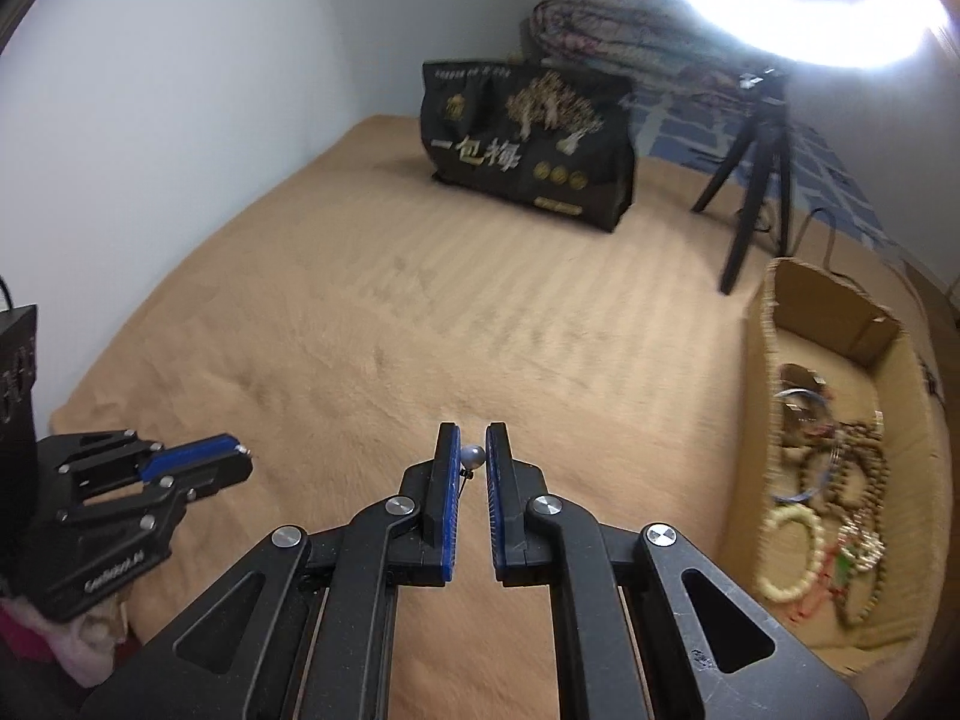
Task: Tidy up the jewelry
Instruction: 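Close the right tool on the second pearl earring, then carry both pearl earrings over the box and lower them with both tools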
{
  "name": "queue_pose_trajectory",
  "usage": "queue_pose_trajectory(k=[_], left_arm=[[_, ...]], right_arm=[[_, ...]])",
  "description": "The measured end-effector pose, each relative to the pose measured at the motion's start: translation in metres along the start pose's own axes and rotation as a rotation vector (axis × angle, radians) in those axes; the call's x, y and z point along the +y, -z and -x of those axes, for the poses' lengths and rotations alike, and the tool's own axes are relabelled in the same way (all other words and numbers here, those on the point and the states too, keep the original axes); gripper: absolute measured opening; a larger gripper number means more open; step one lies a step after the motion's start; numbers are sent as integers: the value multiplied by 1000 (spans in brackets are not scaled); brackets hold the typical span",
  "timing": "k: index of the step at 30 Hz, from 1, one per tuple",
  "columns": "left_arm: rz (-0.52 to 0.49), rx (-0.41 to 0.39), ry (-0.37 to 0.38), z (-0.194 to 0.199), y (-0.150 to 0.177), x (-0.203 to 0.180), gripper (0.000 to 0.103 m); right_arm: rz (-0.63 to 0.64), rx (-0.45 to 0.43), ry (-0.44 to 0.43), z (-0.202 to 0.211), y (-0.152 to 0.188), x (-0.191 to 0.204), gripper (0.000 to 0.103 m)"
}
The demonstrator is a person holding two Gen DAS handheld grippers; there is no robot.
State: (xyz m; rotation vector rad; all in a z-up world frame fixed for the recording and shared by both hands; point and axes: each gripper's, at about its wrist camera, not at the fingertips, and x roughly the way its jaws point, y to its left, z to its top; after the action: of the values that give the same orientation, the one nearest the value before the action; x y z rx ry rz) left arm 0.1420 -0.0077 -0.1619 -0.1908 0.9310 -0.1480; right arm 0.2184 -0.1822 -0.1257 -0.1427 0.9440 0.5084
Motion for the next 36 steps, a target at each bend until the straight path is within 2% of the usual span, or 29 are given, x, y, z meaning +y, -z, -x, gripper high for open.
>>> queue_pose_trajectory(k=[7,15,27,36], left_arm=[[-3,-34,36,7,-19,-16,6],[-66,-78,74,12,-44,-52,6],[-155,-127,145,3,-78,-117,6],[-206,-129,188,-20,-105,-164,6]], right_arm=[[-24,-48,36,47,8,-19,7],[-93,-78,94,86,27,-58,7],[-218,-138,193,123,42,-122,7],[-285,-162,232,131,49,-153,7]])
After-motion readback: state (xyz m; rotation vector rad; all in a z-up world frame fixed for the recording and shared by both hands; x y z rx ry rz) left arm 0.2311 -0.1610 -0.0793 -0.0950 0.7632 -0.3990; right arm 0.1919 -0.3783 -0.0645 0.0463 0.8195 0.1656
